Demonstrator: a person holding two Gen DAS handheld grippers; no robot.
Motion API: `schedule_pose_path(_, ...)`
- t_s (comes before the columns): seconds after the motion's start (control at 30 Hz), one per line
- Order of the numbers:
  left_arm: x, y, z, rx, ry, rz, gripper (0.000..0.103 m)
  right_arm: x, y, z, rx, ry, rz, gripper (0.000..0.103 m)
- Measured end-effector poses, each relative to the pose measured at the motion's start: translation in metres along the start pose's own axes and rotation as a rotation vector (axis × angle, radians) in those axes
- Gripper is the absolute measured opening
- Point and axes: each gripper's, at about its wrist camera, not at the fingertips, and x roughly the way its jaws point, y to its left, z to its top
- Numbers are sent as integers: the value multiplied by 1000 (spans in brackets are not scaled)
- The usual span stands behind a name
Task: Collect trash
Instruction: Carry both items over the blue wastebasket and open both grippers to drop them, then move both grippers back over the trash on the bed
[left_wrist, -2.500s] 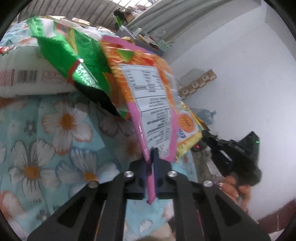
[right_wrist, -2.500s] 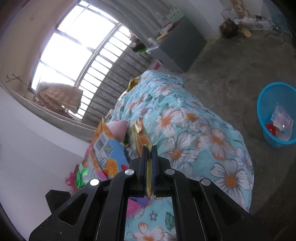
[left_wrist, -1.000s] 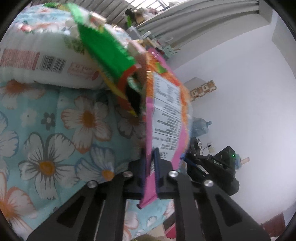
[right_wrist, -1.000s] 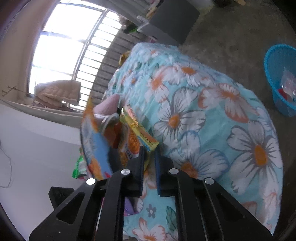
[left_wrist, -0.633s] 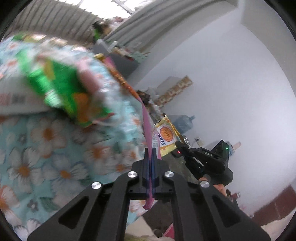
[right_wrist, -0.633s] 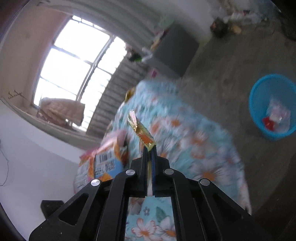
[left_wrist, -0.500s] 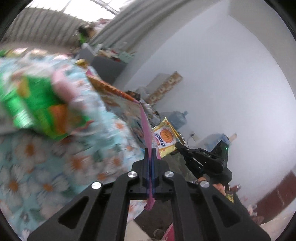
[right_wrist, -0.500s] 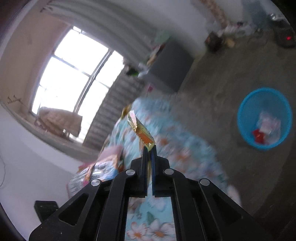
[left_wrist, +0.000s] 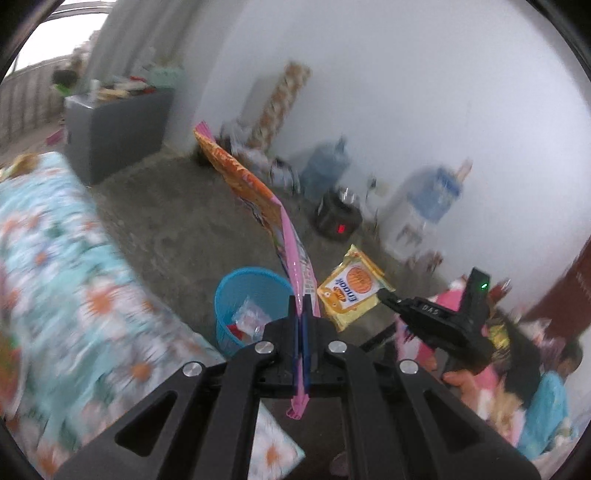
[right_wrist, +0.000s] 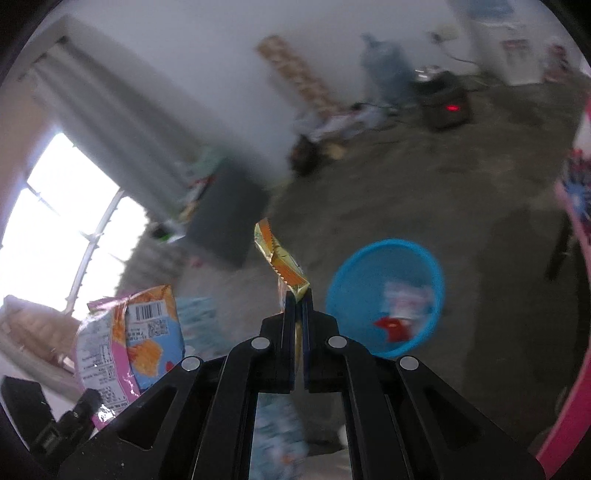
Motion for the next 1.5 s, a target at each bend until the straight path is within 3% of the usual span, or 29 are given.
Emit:
schedule_pose_path(0.2, 111, -24, 20, 120, 162, 78, 1, 42, -45, 4, 85, 46, -103, 2)
schedule_pose_path(0.47, 244, -13, 21, 211, 328, 196, 3, 115, -81, 17, 174, 143, -141, 6)
schedule_pose_path(0.5, 254, -10, 21, 209, 336, 195, 5, 128, -87, 18, 186, 159, -149, 7)
schedule_pose_path(0.53, 269, -7, 19, 206, 354, 197, 12, 136, -90, 17, 194, 171, -157, 13)
schedule_pose_path(0.57, 276, -5, 19, 202, 365, 201, 17, 143, -93, 15, 205, 187, -171, 27)
schedule_pose_path(0.63, 289, -2, 16, 182, 373, 215, 36, 156, -104, 9, 227, 225, -222, 39)
schedule_pose_path(0.67, 290, 0, 15, 168, 368, 216, 37, 158, -108, 6, 237, 233, -246, 39)
schedule_pose_path(0.83, 279, -3, 19, 142, 331, 193, 48, 145, -119, -1, 265, 220, -266, 50)
schedule_pose_path(1.03, 241, -10, 32, 102, 272, 165, 54, 118, -116, -2, 288, 165, -250, 51)
schedule_pose_path(1.33, 133, -25, 48, 63, 127, 92, 62, 88, -78, 10, 204, 106, -174, 53)
schedule_pose_path(1.5, 65, -19, 43, 25, 41, 96, 63, 75, -45, 13, 112, 105, -119, 53)
